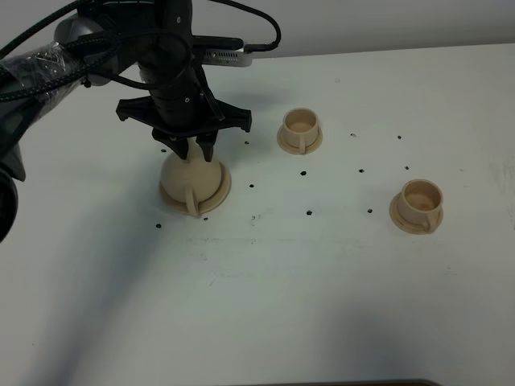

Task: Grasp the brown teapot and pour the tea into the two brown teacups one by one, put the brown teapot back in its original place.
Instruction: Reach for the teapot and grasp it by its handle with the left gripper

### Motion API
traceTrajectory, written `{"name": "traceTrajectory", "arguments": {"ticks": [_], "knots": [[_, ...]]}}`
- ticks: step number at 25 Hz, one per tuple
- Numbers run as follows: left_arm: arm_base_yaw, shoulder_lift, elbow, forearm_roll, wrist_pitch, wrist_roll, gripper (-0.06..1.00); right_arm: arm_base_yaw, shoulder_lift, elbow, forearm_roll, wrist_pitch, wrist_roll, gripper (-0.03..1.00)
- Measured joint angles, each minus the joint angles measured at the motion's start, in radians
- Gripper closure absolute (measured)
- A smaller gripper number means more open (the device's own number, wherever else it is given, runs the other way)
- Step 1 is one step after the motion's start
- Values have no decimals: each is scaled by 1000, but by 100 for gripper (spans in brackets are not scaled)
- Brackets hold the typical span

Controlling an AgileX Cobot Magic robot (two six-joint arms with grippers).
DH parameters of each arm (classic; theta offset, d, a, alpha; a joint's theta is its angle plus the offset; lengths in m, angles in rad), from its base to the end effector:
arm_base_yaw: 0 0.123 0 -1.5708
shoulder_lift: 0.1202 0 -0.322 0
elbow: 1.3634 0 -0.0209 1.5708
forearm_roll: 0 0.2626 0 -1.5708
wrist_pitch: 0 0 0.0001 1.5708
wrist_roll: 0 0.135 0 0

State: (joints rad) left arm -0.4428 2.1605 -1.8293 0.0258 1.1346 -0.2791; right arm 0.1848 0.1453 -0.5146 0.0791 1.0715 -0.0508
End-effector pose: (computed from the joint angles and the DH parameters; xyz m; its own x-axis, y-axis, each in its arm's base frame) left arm 0.4490 -0.2094 0.1916 -0.9676 0.1657 -0.1904 0.1741 0.9843 -0.0285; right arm 0.0237 0.0140 0.2644 -0.5630 -0.1183 -0.8180 -0.2463 0.9687 0.0294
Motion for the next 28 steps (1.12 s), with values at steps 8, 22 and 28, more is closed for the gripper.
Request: {"name": "traceTrajectory", "arguments": {"ticks": [8,22,28], "knots": [[0,0,0,-94,55,20,58,-146,-17,0,2,-5,0,55],[-18,0,-1,-93,55,23,54,-162,-151,0,21,-5,2,55],[-84,-2,-1,-85,55,20,52,-162,-151,0,22,-5,3,55]]}}
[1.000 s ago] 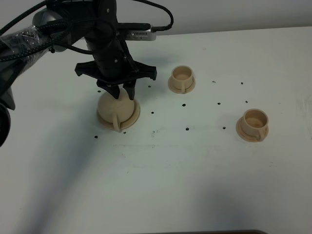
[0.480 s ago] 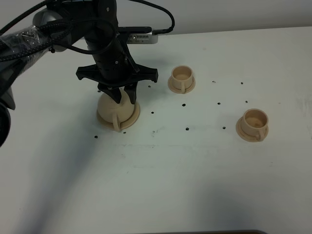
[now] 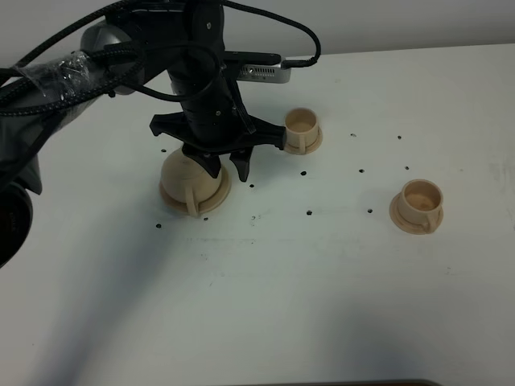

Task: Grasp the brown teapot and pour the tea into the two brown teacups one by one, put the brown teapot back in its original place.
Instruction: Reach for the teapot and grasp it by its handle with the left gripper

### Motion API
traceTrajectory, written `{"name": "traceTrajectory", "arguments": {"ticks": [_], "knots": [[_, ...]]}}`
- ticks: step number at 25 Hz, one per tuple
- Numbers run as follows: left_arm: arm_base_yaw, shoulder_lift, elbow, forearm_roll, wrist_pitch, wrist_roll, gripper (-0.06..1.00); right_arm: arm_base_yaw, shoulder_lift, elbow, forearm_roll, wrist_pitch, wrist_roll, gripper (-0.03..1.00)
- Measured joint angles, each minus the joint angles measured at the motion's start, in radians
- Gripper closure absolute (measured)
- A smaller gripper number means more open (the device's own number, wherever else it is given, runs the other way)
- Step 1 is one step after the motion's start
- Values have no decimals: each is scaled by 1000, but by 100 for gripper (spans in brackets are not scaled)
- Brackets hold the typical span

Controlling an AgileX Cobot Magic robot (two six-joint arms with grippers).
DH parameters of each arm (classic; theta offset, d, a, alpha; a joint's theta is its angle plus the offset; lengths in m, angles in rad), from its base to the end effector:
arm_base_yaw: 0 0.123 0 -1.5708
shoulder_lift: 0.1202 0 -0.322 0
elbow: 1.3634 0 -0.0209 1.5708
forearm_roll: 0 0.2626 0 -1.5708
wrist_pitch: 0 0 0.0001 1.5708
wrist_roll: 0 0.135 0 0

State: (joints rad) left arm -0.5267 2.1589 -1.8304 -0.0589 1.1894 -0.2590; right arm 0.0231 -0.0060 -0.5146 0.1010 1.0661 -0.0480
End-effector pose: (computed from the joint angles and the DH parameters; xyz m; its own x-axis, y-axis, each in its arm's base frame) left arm 0.4184 -0.2518 0.1916 -0.9634 0.2399 -0.1197 0.2513 0.9636 -0.0909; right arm 0.0041 0.0120 0.2675 -0.4405 -0.0092 -0.8977 -0.1018 0.9940 0.0397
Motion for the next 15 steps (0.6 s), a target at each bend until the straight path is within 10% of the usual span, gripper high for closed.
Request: {"name": "traceTrajectory", "arguments": {"ticks": [15], "knots": [[-6,-122,160,141,0,-82,52,0,0,0,0,0,0,55]]}}
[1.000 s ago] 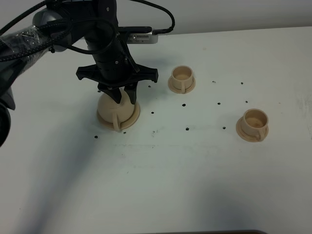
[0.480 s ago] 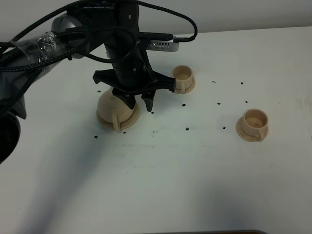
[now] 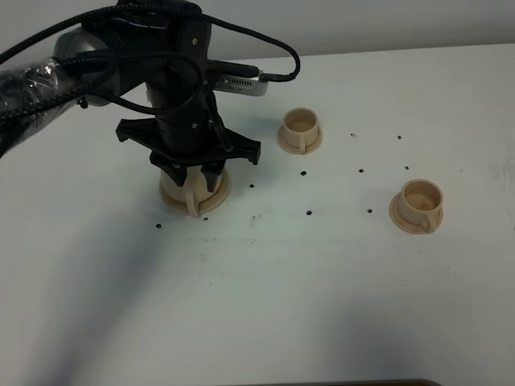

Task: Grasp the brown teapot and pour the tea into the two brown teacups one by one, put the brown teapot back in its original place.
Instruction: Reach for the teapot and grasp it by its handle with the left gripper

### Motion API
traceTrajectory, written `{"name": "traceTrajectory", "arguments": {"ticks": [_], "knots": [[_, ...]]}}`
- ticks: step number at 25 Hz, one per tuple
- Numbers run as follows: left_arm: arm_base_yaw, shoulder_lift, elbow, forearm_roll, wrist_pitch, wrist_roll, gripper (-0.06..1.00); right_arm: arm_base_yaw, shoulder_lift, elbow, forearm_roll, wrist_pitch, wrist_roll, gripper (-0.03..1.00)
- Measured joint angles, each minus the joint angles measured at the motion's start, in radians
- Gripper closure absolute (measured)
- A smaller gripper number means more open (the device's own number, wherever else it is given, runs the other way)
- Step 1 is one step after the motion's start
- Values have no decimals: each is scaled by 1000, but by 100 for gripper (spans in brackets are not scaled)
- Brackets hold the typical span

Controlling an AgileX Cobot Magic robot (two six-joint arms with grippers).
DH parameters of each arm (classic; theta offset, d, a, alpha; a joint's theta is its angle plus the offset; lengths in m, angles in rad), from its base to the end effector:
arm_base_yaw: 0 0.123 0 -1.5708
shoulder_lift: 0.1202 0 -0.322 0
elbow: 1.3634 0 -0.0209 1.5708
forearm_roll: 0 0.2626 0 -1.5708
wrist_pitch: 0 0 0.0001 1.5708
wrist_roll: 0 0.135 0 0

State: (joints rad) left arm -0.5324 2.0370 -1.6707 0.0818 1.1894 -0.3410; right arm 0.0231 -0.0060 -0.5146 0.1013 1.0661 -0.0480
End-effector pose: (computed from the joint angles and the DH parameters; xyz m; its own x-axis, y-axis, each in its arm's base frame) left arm 0.3931 -0.2197 0.2051 -0.9686 0.2170 -0.1214 0.2137 0.9761 0.0403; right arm 0.0041 0.0121 0.2675 -0.4405 -0.0091 -0.8977 -0.1020 0.9940 0.0400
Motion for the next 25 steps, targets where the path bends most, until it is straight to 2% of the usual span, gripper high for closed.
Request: {"name": "traceTrajectory", "arguments": {"ticks": [10,19,25], "knots": [[82,-6,0,18,0,-36,52,0,0,0,0,0,1,55],[98,50,24,-102,0,-41,52,0,0,0,1,0,1,55],[98,81,31,-101,0,-75,52,0,0,0,1,0,1,55]]}}
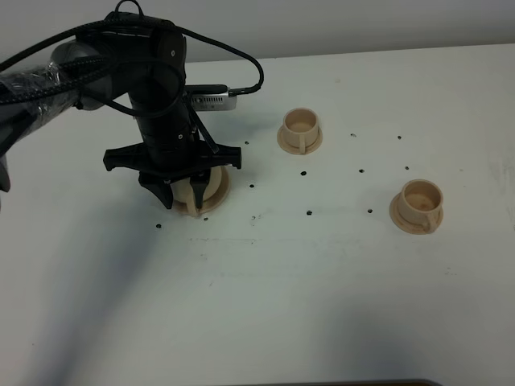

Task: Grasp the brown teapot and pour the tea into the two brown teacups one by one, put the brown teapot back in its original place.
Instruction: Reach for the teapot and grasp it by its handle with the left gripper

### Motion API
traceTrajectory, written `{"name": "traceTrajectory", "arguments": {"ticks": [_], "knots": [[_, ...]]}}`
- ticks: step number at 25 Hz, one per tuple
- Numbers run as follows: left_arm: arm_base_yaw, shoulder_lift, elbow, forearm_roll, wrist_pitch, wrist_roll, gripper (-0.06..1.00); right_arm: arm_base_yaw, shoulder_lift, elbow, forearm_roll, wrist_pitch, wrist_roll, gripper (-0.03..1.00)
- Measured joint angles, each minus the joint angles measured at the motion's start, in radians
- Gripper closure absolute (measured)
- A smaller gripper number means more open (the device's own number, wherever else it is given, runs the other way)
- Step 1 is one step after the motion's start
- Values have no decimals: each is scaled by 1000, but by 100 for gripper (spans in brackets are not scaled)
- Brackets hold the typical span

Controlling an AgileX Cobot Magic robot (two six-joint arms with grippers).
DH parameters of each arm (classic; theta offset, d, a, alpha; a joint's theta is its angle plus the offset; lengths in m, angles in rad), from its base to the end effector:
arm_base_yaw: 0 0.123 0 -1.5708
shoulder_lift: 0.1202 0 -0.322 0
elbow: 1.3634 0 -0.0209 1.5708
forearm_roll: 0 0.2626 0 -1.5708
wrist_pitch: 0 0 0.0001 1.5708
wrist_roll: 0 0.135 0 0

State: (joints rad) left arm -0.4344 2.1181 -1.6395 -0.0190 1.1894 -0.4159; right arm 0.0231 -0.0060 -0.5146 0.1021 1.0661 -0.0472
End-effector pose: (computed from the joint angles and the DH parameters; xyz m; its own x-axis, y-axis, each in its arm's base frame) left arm 0.4059 -0.1910 0.1601 -0.9998 0.0114 0.0163 0.0112 0.9999 -0.0120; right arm 0.0041 0.0121 0.2675 -0.4406 -0.0079 -0.8977 -0.1021 0.9939 0.0414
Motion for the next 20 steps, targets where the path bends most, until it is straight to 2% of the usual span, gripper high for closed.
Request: {"name": "traceTrajectory", "arguments": {"ticks": [8,20], "knots": [[0,23,0,3,-1,-25,52,0,0,0,0,0,0,55],[1,32,0,39,-95,-46,52,0,0,0,0,0,0,55]]}}
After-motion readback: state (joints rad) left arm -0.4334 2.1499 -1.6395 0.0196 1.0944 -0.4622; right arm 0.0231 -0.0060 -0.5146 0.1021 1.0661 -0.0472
